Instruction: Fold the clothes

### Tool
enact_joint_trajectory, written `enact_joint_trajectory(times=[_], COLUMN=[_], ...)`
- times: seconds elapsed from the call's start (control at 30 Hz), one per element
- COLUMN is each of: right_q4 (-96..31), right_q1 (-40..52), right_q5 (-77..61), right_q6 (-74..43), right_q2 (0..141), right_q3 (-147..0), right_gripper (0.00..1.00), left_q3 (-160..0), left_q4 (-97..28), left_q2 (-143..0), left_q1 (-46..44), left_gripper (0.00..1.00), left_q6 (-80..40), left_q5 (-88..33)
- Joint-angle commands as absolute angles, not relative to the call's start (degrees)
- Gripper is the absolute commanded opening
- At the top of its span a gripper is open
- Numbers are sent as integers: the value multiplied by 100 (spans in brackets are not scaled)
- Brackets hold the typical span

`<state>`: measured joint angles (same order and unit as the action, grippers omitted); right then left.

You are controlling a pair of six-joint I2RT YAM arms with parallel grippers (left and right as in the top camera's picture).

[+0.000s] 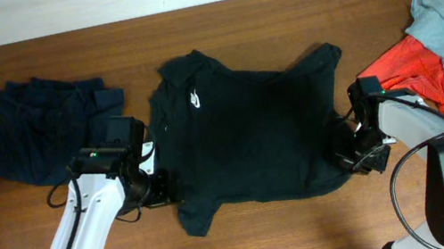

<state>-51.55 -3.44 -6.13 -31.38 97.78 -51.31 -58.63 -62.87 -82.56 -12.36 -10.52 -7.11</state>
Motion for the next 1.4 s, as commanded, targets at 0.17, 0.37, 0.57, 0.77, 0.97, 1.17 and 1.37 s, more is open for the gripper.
enact_joint_trajectory(times=[0.17, 0.37, 0.57, 0.77, 0.97, 1.17, 1.37], right_q4=[-5765, -5811, -5769, -5695, -5723, -5721, -5736], right_q1=[-1951, -2137, -2137, -2141, -2143, -2141, -2141], right_q5=[220, -307, -436, -766, -886, -884, -882], right_q6=[-2945, -2569, -2521, -2425, -2423, -2423, -2414], right_q2=[9430, 9369, 9369, 9367, 9244, 8901, 8901], right_q3=[-5107, -5107, -5107, -5107, -5144, -5144, -5144], right_gripper=[4, 15, 31, 65, 72, 72, 72], left_q3=[-5843, -5804, -4713, -4351, -4434, -4488, -5015], left_q4=[-6086, -6252, -5389, -4635, -4311, -4458, -5837], left_q2=[-8261, -8261, -8261, -8847, -10009, -10029, -9629], left_q1=[-1225, -1249, -1914, -2152, -2698, -2700, -2456], left_gripper=[99, 99, 99, 89, 69, 4, 1], left_q6=[-998, -926, -961, -956, -1264, -1280, -1656], left_q5=[-775, -1155, -2519, -2211, -2272, -2287, -2091])
